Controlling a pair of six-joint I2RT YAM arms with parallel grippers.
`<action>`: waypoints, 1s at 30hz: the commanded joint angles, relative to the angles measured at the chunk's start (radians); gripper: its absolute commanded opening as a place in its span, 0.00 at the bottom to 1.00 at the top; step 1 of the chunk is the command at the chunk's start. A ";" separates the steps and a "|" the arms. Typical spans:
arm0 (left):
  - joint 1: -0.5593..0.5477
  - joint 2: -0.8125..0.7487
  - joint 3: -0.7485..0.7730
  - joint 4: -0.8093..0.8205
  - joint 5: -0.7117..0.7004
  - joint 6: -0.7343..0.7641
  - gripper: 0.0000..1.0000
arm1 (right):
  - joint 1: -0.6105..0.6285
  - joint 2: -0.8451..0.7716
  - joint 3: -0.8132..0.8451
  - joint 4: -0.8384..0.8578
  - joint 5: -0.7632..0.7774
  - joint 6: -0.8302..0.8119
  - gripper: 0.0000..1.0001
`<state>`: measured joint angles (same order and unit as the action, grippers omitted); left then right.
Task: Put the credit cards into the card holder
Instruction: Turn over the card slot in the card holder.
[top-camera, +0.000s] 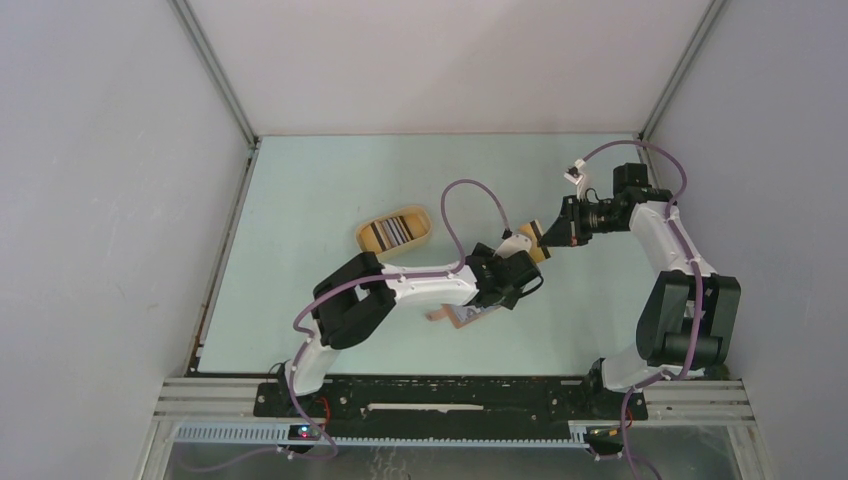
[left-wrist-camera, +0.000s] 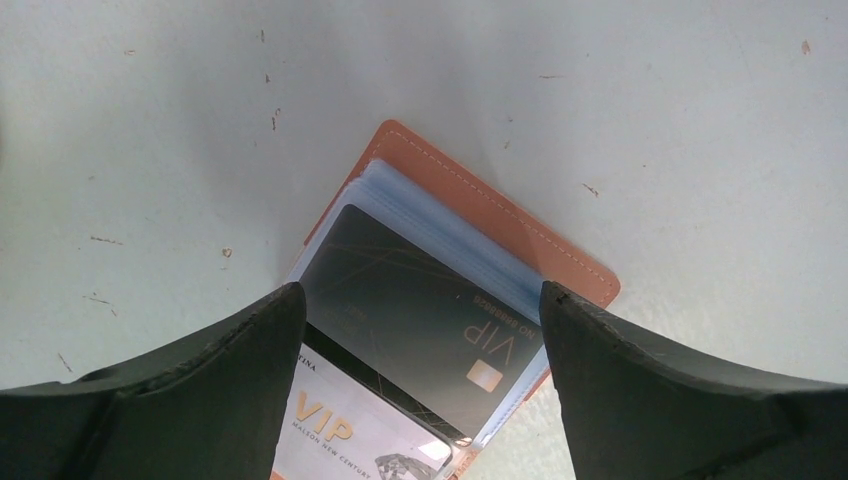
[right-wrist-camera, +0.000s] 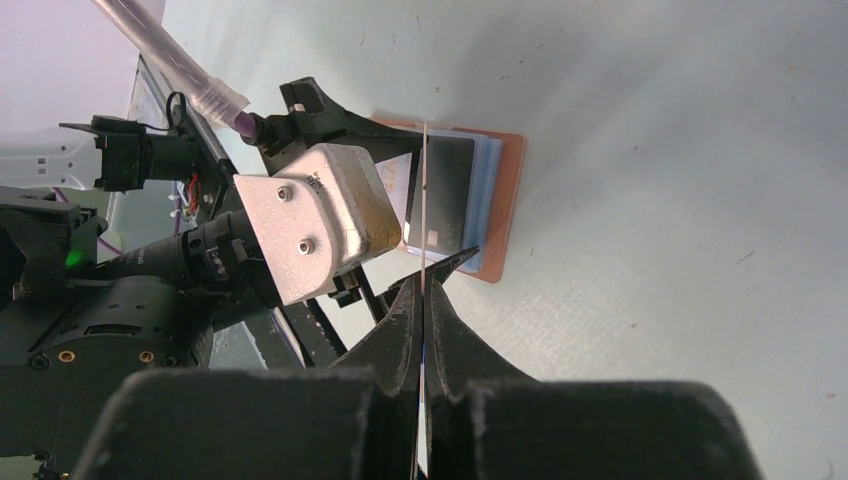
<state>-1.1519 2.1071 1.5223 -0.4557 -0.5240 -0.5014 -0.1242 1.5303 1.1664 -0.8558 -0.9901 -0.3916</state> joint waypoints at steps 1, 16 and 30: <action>-0.004 -0.003 0.048 -0.033 -0.034 -0.019 0.89 | -0.006 0.005 0.042 -0.017 -0.027 -0.018 0.00; -0.005 -0.138 -0.123 -0.015 -0.073 -0.026 0.86 | -0.006 0.017 0.043 -0.022 -0.037 -0.019 0.00; -0.003 -0.367 -0.405 0.231 -0.003 -0.059 0.79 | 0.059 0.085 0.043 -0.047 -0.083 -0.033 0.00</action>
<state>-1.1526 1.8458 1.1919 -0.3454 -0.5388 -0.5243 -0.1059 1.5749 1.1709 -0.8829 -1.0180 -0.4026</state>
